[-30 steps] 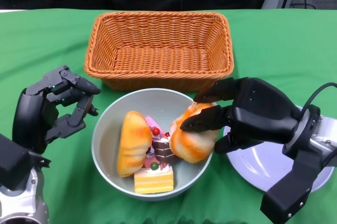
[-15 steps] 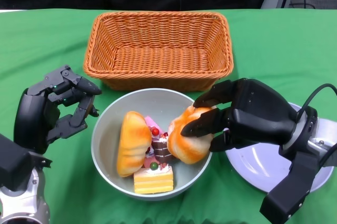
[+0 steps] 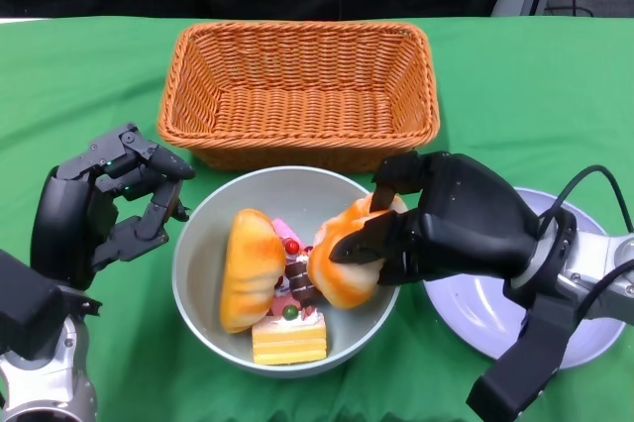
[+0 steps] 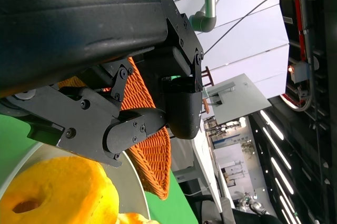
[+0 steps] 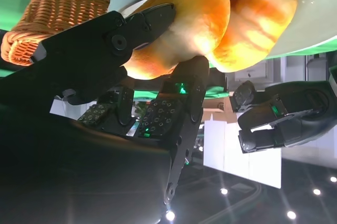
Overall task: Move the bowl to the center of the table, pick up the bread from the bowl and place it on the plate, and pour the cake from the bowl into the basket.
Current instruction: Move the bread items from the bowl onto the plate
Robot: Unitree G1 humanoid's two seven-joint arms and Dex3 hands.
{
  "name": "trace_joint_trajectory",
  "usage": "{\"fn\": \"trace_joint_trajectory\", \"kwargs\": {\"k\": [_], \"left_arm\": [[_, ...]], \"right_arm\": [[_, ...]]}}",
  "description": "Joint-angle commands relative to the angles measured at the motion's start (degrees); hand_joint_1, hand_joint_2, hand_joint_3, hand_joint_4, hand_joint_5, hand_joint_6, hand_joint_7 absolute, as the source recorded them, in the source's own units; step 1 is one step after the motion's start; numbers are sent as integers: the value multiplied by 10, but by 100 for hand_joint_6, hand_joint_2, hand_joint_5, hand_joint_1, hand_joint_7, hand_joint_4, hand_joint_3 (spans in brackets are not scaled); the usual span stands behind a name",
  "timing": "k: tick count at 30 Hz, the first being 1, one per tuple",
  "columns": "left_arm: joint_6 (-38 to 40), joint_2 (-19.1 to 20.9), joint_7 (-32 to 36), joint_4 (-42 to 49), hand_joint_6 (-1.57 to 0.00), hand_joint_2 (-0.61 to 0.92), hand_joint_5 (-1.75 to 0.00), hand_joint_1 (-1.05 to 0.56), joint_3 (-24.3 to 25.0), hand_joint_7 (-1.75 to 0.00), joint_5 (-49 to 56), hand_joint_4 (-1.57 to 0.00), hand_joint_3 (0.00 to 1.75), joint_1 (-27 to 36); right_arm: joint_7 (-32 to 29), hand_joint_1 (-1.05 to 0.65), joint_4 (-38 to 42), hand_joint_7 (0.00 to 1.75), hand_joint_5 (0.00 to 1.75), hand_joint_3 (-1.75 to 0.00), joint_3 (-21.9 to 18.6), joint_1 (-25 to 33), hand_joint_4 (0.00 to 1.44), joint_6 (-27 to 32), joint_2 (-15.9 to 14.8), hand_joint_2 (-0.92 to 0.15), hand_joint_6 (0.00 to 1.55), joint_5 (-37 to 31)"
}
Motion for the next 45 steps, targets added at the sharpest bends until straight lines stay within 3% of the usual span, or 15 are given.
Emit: {"fn": "trace_joint_trajectory", "kwargs": {"k": [1,3,5,7,13,16,19,30,39,45], "left_arm": [[-9,9,10,0,-77,71,-162,-17,2,-130,6,-79,82,2],[-11,10,14,1,-77,71,-161,-18,1,-130,10,-79,81,2],[-9,9,14,0,-78,71,-160,-18,2,-129,9,-80,81,2],[-9,9,13,1,-78,72,-160,-17,3,-129,8,-80,81,2],[-2,9,13,-2,-78,73,-159,-18,2,-127,8,-80,79,4],[-5,9,26,-4,-79,73,-157,-18,1,-125,17,-80,77,6],[-5,10,35,-4,-79,74,-156,-18,0,-125,23,-80,76,6],[4,10,21,-5,-80,76,-158,-16,3,-122,6,-79,73,5],[13,11,17,-6,-82,75,-156,-15,5,-121,-5,-81,75,4],[15,16,17,-4,-82,73,-156,-16,5,-120,-3,-81,77,3]], "right_arm": [[-14,-27,8,10,141,0,2,-13,80,-5,1,-78,134,7],[-23,-28,9,23,149,0,-1,-11,76,-7,2,-78,128,12],[-31,-26,11,74,151,0,-5,-9,76,-12,4,-79,102,19],[-45,-25,10,87,150,0,-5,-9,77,-13,4,-80,94,17],[-72,-22,9,87,143,0,-9,-7,79,-19,7,-81,92,24],[-67,-22,1,79,137,0,-17,-2,82,-27,6,-80,95,39],[-53,-21,-8,82,141,0,-26,4,79,-41,4,-81,92,62],[21,-15,-60,85,134,-1,-81,42,81,-77,-11,-84,92,131],[91,-17,-150,85,135,0,-157,130,86,-88,-54,-85,94,187],[96,-14,-181,83,137,0,-200,187,86,-79,-57,-84,95,188]]}}
